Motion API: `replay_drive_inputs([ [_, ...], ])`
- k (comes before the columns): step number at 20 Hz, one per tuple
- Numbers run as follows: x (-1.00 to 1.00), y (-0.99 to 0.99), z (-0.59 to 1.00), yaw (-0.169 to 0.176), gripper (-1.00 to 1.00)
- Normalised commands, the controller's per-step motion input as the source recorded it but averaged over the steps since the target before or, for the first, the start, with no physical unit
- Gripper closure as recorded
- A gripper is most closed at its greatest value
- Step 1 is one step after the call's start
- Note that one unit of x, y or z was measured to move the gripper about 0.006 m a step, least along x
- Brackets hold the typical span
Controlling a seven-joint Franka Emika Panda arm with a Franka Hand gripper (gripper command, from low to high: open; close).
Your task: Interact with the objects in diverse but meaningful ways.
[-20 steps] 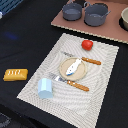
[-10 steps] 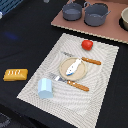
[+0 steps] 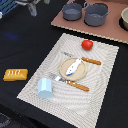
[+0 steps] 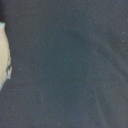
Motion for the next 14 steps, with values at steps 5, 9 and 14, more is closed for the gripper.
replay_drive_inputs([
  [5,-0.05,-0.97,-0.28,0.0,-1.0],
  [9,-0.02,-0.89,-0.35,0.0,-1.0],
  [14,-0.04,-0.85,-0.41,0.001,-1.0],
])
